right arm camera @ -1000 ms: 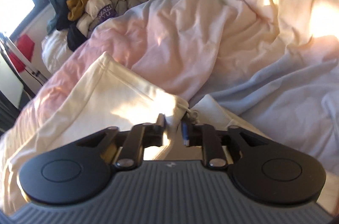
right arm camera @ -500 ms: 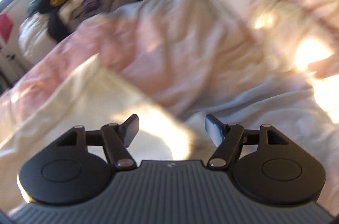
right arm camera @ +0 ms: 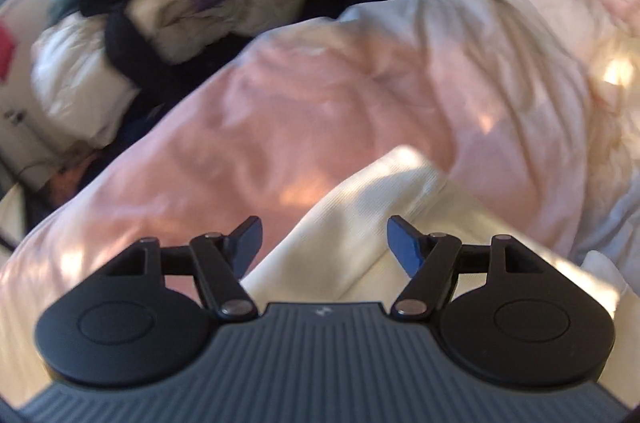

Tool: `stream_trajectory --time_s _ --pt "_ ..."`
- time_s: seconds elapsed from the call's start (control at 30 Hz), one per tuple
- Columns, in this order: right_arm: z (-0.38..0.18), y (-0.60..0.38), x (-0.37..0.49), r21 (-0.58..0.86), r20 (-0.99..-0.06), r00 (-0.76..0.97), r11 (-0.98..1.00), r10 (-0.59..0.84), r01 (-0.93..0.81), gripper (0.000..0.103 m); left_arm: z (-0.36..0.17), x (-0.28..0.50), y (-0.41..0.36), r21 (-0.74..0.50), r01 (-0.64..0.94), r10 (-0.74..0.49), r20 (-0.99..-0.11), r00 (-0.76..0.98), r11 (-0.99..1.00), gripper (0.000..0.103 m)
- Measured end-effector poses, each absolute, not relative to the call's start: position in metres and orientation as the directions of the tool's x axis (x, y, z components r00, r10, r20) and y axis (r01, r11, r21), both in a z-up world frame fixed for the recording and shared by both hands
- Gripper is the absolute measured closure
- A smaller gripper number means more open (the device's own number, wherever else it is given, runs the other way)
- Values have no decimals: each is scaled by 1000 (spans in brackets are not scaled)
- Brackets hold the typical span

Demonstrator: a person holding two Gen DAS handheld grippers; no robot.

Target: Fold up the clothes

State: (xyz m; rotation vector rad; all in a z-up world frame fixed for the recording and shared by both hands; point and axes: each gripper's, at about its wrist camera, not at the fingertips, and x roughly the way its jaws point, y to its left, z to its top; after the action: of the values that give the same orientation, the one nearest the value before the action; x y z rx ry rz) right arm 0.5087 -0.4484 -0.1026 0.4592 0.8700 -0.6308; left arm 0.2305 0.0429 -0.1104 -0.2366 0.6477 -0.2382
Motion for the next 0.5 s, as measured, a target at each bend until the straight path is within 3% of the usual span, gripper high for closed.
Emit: stream_trajectory --time_s 0.23,0.33,0.47,0.5 --pt "-126 -467 527 -7 -809 408 702 -422 712 32 -111 234 51 -324 149 -305 -511 803 934 99" --pt "-138 -469 524 -42 -809 390 705 -440 708 39 -105 232 58 -331 144 -290 -452 844 933 99" --pt "-136 -466 515 -29 -813 393 702 -431 711 85 -99 231 67 -355 139 -289 -415 863 925 99" --pt "-133 -465 512 -15 -814 398 700 -423 714 89 -98 231 69 -362 138 -289 -407 866 922 99"
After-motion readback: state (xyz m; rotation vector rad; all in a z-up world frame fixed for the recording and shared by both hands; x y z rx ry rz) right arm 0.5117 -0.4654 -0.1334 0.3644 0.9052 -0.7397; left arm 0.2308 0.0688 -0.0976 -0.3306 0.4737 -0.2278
